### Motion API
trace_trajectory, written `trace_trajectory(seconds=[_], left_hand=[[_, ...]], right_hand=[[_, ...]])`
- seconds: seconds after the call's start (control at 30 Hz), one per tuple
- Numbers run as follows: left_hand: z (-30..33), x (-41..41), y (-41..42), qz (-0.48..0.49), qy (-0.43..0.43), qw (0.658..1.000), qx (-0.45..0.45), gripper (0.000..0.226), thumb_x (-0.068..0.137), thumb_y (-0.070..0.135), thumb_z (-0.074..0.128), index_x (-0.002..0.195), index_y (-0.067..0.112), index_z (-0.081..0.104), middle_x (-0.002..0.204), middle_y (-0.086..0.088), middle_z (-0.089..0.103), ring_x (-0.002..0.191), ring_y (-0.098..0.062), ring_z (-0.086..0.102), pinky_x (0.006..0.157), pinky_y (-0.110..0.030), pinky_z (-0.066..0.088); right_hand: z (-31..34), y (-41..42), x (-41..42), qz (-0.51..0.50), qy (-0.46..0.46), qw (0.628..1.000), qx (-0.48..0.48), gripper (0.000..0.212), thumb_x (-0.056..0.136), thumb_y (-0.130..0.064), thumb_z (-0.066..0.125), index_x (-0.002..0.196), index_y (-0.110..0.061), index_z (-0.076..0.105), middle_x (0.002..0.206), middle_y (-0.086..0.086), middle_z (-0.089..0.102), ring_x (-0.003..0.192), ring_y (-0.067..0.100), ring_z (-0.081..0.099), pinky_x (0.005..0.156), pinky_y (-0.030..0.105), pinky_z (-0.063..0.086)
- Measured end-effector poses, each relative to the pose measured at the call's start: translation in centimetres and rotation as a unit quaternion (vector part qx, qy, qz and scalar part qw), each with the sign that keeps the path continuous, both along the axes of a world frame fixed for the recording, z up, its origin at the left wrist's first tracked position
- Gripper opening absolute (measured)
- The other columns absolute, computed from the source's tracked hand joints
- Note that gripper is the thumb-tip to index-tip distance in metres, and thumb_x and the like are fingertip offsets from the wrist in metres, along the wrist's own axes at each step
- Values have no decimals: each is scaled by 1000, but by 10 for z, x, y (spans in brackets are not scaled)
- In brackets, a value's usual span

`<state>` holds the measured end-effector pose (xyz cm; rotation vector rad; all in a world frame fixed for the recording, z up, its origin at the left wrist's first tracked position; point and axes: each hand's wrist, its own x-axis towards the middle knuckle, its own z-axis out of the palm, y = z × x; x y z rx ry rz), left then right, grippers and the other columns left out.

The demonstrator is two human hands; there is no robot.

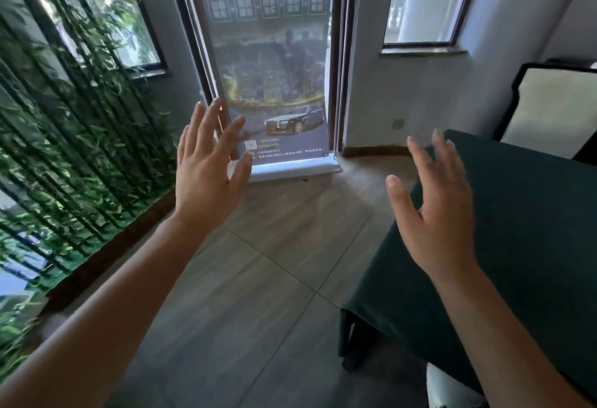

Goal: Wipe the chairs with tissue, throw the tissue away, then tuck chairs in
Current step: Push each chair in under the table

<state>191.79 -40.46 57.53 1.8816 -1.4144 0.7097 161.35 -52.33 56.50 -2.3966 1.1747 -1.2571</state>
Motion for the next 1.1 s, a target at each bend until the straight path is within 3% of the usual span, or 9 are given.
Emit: trace_trajectory(seconds=[0.17,0.3,0.6,0.77,0.97,1.1], left_hand=[[-21,43,-41,-13,35,999,-2,47,101,38,50,145,22,54,166,-9,28,157,-33,13,123,-57,22],[-34,75,-68,-80,45,996,-4,46,102,38,49,145,22,55,166,-9,30,157,-36,14,122,-60,23],[-25,166,-109,-151,55,986,46,53,100,42,49,150,25,49,169,-5,22,158,-30,8,125,-52,16],[-29,180,-152,-200,58,977,39,53,98,38,52,149,23,51,168,-6,24,158,-31,10,124,-45,13],[-44,170,-248,-269,63,960,49,53,98,35,56,149,24,49,168,-7,24,157,-32,12,123,-58,21],[-47,173,-320,-290,56,953,63,54,98,35,56,149,21,49,168,-6,23,158,-32,11,124,-56,20]], right_hand=[[-7,-13,23,-27,11,1000,7,58,103,-47,45,155,-23,42,170,5,22,158,21,12,126,50,20],[-10,-19,44,-71,19,997,18,58,102,-47,44,156,-25,41,170,1,20,158,17,9,127,47,17],[-8,-6,119,-169,3,985,42,57,101,-46,45,155,-28,41,170,-5,19,158,12,9,127,43,16],[-16,-15,139,-210,31,977,26,58,102,-45,45,156,-26,40,170,1,19,159,17,9,126,49,18],[-27,-75,144,-280,32,959,29,57,103,-44,44,157,-26,38,171,0,18,159,15,8,126,43,15],[-34,-149,149,-307,8,950,57,59,102,-44,43,158,-27,36,171,-1,16,159,16,7,126,47,17]])
